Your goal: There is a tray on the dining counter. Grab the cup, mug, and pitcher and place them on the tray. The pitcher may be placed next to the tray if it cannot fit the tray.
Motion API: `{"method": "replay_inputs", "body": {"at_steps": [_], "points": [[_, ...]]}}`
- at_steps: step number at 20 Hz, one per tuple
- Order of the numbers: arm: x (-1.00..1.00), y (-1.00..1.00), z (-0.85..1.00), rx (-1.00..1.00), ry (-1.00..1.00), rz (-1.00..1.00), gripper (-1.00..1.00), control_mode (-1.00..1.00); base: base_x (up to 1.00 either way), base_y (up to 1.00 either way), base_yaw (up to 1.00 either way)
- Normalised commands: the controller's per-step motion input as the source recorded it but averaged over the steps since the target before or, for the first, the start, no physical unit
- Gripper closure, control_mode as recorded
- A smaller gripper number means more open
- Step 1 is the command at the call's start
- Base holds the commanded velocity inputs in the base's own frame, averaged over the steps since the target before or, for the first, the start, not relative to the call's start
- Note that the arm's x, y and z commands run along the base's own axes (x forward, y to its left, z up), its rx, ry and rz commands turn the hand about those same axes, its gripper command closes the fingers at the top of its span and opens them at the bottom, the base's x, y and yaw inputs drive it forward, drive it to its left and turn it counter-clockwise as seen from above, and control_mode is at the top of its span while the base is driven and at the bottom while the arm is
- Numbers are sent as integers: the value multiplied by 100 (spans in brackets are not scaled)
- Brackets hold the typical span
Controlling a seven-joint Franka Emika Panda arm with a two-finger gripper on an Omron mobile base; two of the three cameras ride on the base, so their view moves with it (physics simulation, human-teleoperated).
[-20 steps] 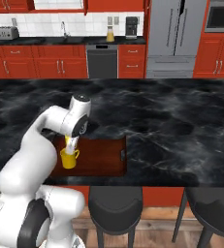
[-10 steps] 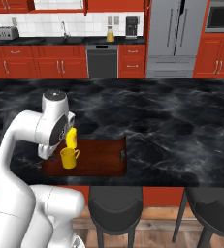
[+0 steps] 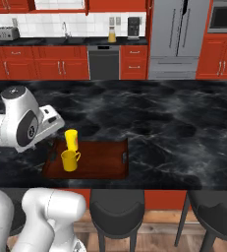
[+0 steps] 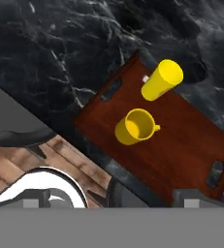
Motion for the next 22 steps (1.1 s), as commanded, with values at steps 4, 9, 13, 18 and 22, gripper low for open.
{"method": "replay_inputs", "body": {"at_steps": [4, 9, 13, 18, 22], "points": [[0, 8, 24, 6, 5, -49, -100, -100, 0, 0, 0], [0, 12, 6, 2, 1, -46, -100, -100, 0, 0, 0], [-2, 1, 0, 0, 0, -19, -100, 100, -26, 0, -15], [0, 0, 0, 0, 0, 0, -100, 100, -100, 35, -19], [0, 0, 0, 0, 0, 0, -100, 100, -90, 100, -1]]}}
